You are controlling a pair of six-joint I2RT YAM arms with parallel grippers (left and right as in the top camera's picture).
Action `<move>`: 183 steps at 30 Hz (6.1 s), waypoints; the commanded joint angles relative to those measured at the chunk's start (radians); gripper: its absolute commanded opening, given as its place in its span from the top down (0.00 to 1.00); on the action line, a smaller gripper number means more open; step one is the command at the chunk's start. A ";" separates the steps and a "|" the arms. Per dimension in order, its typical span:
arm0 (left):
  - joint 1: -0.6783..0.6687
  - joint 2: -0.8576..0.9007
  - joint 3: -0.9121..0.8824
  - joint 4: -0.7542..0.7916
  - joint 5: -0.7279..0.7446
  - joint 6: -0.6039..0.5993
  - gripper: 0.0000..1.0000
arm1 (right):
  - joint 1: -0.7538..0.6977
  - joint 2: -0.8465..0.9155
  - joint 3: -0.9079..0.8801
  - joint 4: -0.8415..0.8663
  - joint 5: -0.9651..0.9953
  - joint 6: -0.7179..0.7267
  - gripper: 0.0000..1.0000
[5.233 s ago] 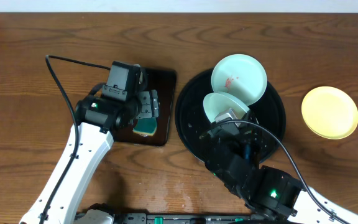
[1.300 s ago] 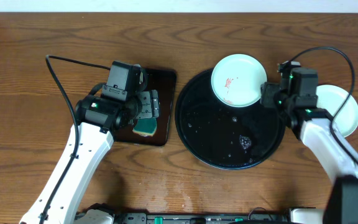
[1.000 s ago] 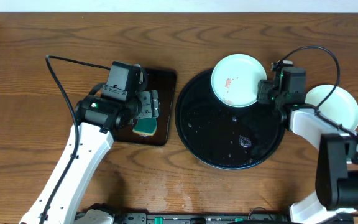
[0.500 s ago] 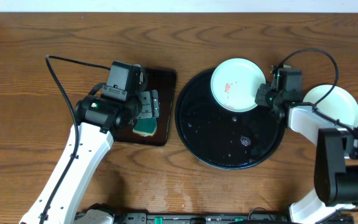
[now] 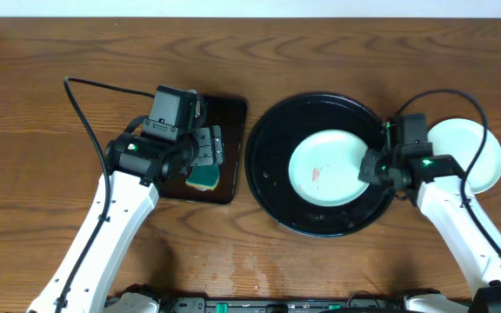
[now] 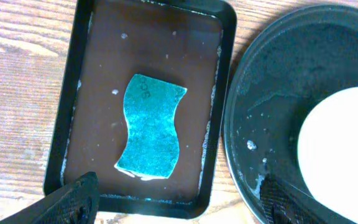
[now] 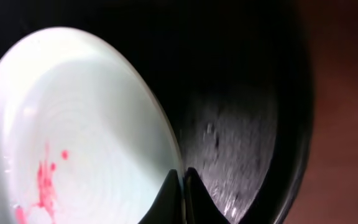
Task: Clean dirty plates on tray and stack at the side
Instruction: 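Grip the remaining green plate's rim and slide it to tray center, then grasp the sponge in the small black tray with the left gripper, then move the sponge over to the green plate with the left gripper, then scrub the plate's red stain with the sponge while right gripper holds rim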
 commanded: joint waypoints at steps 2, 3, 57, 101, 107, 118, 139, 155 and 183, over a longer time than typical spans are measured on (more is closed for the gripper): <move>0.004 -0.001 0.024 -0.003 -0.002 0.010 0.17 | 0.051 0.033 -0.038 0.016 0.016 0.195 0.99; 0.004 -0.001 0.024 -0.003 -0.001 0.010 0.17 | 0.056 0.040 -0.042 0.022 0.022 0.213 0.99; 0.007 0.431 0.002 -0.016 -0.008 -0.015 0.49 | 0.059 0.051 0.082 -0.048 -0.053 -0.311 0.61; 0.008 0.428 -0.173 0.179 0.032 0.016 0.52 | 0.059 0.051 0.082 -0.073 -0.052 -0.311 0.62; 0.009 0.446 -0.190 0.200 0.032 0.015 0.92 | 0.059 0.051 0.082 -0.066 -0.041 -0.311 0.56; 0.009 0.326 -0.059 0.061 0.032 0.019 0.93 | 0.048 0.074 0.039 0.031 -0.015 -0.306 0.62; -0.049 0.113 -0.019 0.045 0.298 -0.001 0.93 | -0.042 0.308 0.035 0.089 -0.135 -0.275 0.99; -0.454 0.428 -0.019 0.457 0.317 -0.325 0.93 | 0.015 0.309 0.035 0.089 -0.131 -0.254 0.99; -0.345 0.686 0.100 0.070 -0.287 -0.347 0.93 | 0.019 0.309 0.035 0.067 -0.093 -0.254 0.99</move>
